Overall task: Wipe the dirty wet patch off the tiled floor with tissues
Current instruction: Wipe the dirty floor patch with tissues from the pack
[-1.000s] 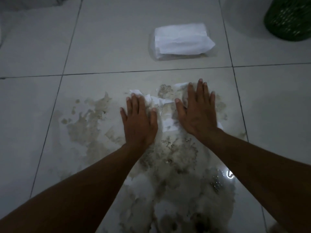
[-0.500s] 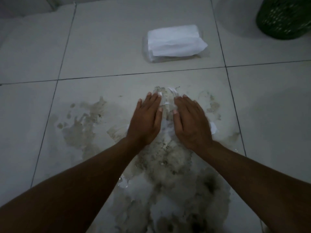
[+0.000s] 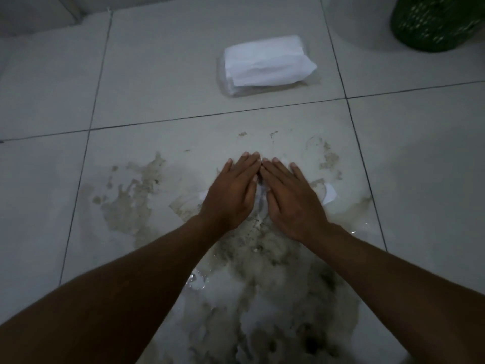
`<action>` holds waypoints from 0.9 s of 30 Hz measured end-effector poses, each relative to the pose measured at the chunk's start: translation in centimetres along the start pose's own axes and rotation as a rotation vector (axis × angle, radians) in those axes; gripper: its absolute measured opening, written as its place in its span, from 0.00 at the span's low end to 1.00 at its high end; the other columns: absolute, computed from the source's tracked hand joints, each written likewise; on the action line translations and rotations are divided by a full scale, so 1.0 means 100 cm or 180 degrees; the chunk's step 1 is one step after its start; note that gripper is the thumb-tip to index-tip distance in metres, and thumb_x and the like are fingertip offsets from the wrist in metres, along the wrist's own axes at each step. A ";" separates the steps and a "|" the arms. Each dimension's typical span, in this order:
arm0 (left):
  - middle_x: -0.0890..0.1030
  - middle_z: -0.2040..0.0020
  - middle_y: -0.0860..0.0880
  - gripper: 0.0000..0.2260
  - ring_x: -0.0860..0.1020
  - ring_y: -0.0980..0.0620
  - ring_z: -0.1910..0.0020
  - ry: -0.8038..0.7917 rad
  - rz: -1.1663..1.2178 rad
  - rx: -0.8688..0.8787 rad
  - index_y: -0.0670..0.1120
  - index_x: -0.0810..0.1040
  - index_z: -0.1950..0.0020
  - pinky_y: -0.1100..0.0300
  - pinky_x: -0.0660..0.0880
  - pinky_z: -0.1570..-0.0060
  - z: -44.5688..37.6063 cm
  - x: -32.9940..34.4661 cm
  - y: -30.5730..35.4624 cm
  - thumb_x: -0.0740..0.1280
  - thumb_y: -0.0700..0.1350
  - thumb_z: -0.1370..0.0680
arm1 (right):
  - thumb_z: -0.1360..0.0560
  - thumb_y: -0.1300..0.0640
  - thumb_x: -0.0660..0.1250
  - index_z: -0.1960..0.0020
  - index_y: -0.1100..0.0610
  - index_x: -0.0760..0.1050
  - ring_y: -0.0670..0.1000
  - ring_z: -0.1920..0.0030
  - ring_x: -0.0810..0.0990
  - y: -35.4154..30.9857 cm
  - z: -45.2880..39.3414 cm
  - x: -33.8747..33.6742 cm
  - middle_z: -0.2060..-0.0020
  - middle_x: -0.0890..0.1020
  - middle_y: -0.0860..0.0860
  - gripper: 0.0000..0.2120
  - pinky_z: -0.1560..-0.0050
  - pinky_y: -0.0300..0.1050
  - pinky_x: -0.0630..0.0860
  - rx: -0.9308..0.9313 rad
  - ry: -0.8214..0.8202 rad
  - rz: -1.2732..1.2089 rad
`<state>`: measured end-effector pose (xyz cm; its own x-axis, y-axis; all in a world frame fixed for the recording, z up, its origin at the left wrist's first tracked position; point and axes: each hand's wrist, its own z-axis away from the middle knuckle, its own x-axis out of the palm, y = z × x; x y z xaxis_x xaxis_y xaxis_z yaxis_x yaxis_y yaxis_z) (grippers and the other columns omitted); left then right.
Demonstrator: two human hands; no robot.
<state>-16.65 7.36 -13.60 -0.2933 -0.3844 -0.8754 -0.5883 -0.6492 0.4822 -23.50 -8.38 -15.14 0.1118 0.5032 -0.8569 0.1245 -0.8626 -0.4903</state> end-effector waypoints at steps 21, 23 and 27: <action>0.58 0.21 0.47 0.24 0.56 0.55 0.22 0.0627 0.1314 -0.0986 0.43 0.56 0.21 0.56 0.54 0.23 0.030 -0.014 0.021 0.51 0.48 0.16 | 0.22 0.52 0.45 0.23 0.62 0.59 0.52 0.23 0.57 -0.060 0.010 0.013 0.24 0.63 0.57 0.30 0.23 0.50 0.51 0.0294 -0.0180 -0.0570; 0.61 0.22 0.45 0.23 0.59 0.53 0.23 0.0807 0.1166 -0.0983 0.42 0.58 0.21 0.55 0.58 0.24 0.031 -0.021 0.009 0.53 0.45 0.17 | 0.22 0.54 0.47 0.25 0.61 0.64 0.50 0.24 0.59 -0.057 0.009 0.011 0.25 0.65 0.55 0.28 0.24 0.43 0.54 0.0516 0.0240 -0.1008; 0.58 0.21 0.46 0.26 0.55 0.52 0.22 0.0414 0.0379 -0.0897 0.42 0.58 0.21 0.54 0.54 0.23 0.051 -0.033 -0.029 0.52 0.45 0.19 | 0.23 0.60 0.52 0.28 0.60 0.68 0.51 0.23 0.58 -0.053 0.006 0.011 0.25 0.65 0.54 0.24 0.24 0.44 0.56 0.0843 0.0604 -0.0919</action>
<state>-17.81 13.80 -12.26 -0.2381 -0.5372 -0.8092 -0.3187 -0.7438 0.5875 -24.64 -3.31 -13.61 0.2918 0.7051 -0.6463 -0.0773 -0.6561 -0.7507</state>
